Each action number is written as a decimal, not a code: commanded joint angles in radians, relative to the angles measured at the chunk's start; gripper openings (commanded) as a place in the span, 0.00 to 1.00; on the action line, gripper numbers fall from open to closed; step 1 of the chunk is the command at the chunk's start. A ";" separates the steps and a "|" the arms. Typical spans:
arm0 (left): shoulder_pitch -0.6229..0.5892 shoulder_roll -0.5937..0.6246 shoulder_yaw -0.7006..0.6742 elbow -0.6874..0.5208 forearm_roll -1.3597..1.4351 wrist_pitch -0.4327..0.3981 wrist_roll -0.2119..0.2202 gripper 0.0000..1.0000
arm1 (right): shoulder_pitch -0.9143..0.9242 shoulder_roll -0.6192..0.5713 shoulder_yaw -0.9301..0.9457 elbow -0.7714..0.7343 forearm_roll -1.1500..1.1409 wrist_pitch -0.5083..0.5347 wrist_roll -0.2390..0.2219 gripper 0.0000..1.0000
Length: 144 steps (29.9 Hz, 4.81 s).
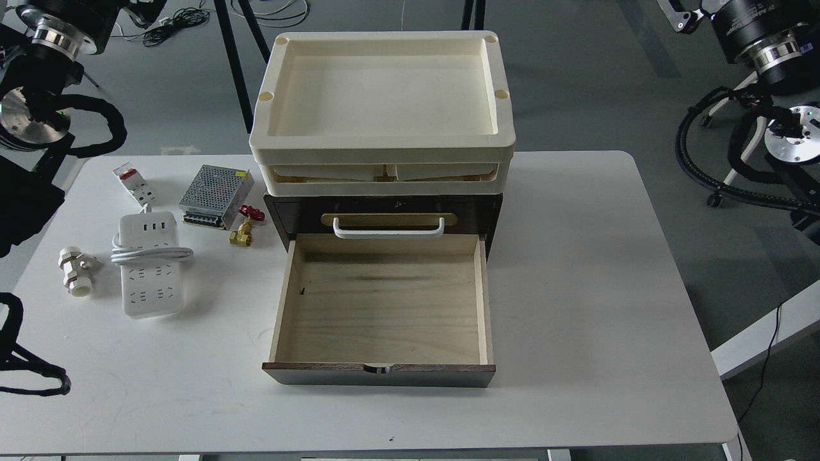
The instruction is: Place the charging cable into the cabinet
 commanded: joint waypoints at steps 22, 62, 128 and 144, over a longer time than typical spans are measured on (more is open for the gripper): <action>0.197 0.023 -0.293 -0.286 -0.094 0.000 -0.213 1.00 | 0.007 -0.017 0.045 0.025 0.006 -0.003 0.000 0.99; 0.210 0.943 0.569 -0.973 1.391 0.591 -0.236 1.00 | -0.014 -0.101 0.107 0.034 0.006 -0.003 0.001 0.99; 0.140 0.178 0.834 0.029 2.201 0.521 -0.236 0.74 | -0.074 -0.178 0.107 0.118 0.006 -0.049 0.006 0.99; 0.149 0.163 0.836 0.094 2.220 0.582 -0.236 0.66 | -0.074 -0.195 0.107 0.114 0.006 -0.047 0.008 0.99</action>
